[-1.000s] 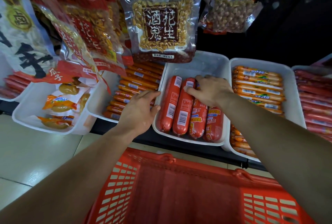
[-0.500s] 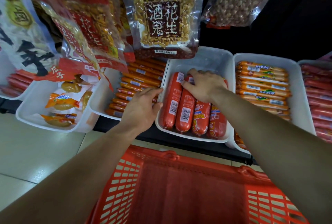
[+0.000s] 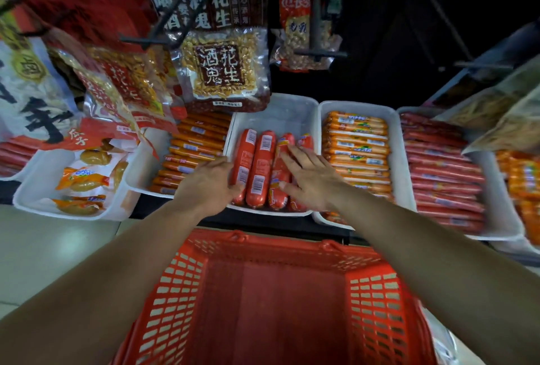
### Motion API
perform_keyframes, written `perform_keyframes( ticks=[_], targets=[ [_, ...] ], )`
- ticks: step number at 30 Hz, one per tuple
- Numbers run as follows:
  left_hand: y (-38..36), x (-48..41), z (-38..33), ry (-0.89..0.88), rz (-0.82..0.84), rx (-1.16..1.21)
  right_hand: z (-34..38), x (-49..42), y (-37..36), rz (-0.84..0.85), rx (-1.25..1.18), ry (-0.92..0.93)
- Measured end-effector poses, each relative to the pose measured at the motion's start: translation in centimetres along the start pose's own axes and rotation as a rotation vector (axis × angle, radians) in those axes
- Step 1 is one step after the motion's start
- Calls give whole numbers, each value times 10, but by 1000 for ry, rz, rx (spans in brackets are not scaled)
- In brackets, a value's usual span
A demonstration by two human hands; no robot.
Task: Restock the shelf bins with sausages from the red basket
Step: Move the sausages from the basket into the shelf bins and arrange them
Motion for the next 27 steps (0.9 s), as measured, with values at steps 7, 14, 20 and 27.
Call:
perform_keyframes(
  ticks=[7, 14, 20, 27],
  targets=[
    [-18, 26, -79, -116, 9, -36, -76, 112, 2, -138, -202, -339],
    [-72, 28, -103, -3, 38, 15, -98, 142, -40, -41, -231, -349],
    [-86, 22, -107, 20, -4, 1, -102, 136, -46, -27, -217, -328],
    [-86, 18, -106, 8, 7, 17, -103, 135, -45, -42, -239, -329]
  ],
)
Point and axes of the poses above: each hand's wrist, its own x-axis away from the middle knuckle, its own y-axis out of the back of the hand, z = x × y, the point moved 5 cm from there along -x, towards the middle knuckle, and after that the axes turned 3 degrees about -z, right-handed, at the moved point
